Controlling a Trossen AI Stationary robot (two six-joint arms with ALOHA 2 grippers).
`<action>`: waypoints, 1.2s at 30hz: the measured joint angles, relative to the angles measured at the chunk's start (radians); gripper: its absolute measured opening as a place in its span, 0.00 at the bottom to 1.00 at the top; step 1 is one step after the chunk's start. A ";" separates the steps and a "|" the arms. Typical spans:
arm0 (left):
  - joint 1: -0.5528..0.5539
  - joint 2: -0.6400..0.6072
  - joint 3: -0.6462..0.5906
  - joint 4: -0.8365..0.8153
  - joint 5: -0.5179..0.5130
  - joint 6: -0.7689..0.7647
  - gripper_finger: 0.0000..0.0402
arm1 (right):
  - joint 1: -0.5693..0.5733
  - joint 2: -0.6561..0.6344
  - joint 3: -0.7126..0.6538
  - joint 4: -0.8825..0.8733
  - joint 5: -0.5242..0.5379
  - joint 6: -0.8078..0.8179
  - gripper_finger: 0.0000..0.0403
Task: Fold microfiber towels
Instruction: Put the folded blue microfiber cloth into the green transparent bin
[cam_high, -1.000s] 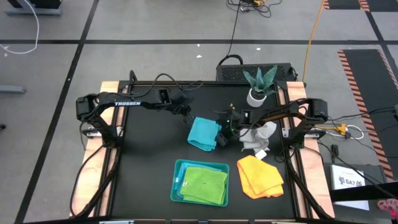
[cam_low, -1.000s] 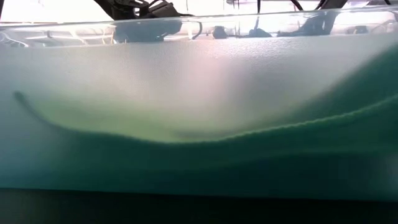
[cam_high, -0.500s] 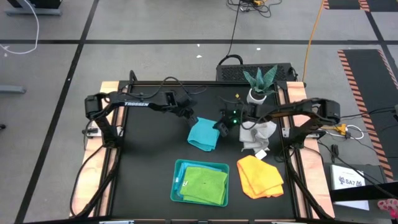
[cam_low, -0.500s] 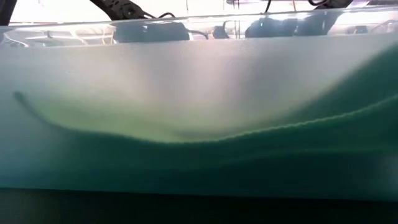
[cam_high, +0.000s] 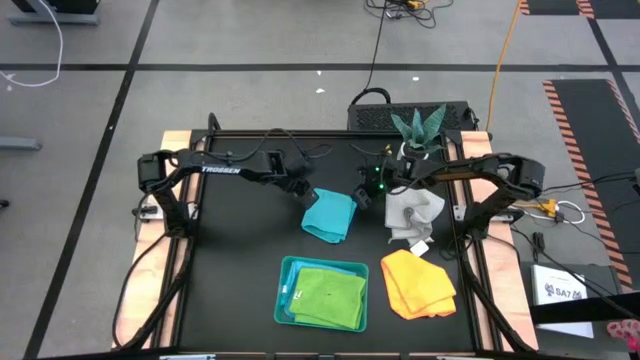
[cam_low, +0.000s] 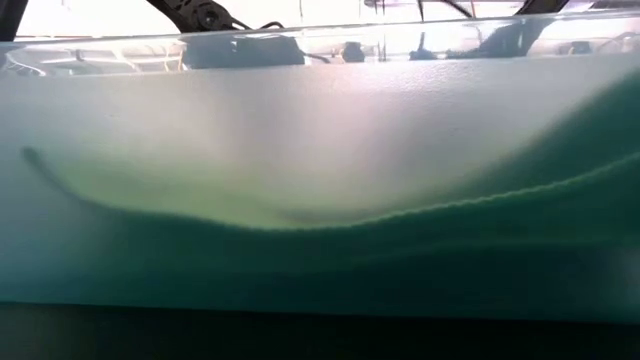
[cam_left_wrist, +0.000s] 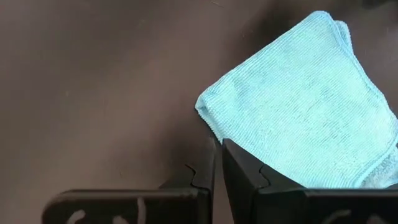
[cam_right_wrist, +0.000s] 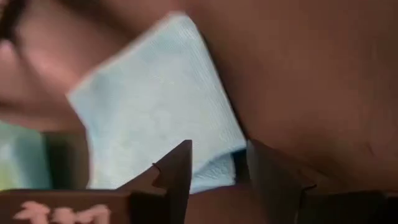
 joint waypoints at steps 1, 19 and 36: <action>0.000 0.000 0.000 0.001 0.000 -0.005 0.08 | -0.002 0.016 0.000 -0.005 -0.002 0.009 0.39; 0.000 0.000 0.000 -0.024 0.071 -0.054 0.08 | -0.001 0.242 0.101 0.006 -0.118 -0.038 0.51; -0.010 0.077 -0.002 0.044 0.201 -0.102 0.19 | -0.001 0.245 0.098 0.013 -0.112 -0.039 0.43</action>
